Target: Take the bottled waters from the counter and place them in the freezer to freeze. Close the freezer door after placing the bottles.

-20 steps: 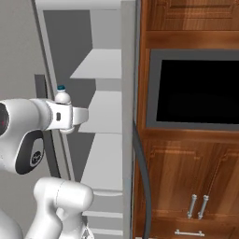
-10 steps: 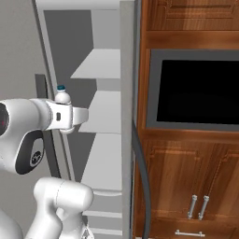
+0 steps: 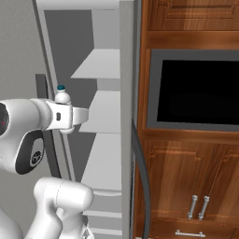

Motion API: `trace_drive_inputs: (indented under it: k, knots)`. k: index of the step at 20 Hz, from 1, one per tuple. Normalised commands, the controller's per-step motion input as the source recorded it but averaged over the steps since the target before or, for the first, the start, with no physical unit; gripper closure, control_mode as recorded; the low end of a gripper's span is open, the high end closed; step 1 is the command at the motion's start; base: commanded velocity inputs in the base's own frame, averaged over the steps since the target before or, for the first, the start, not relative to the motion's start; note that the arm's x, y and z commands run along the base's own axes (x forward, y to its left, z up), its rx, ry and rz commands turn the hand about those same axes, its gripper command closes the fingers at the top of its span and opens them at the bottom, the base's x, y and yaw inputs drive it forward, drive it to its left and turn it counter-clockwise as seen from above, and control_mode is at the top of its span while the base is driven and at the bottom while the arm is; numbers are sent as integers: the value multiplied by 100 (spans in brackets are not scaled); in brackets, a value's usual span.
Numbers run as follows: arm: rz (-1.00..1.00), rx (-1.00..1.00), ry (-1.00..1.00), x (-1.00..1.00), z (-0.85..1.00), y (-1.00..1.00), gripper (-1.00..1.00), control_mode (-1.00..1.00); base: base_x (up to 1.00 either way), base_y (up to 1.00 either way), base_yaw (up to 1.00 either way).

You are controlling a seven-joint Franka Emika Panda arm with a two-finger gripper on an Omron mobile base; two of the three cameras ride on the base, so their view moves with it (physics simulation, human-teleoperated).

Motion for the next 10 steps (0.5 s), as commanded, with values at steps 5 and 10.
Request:
trace_drive_inputs:
  k: [5, 10]
  knots:
    - [0, 0, 0, 0, 0, 0, 100, 100, 0, 0, 0]
    - [7, 0, 0, 13, 0, -10, 100, -100, 3, 0, 1]
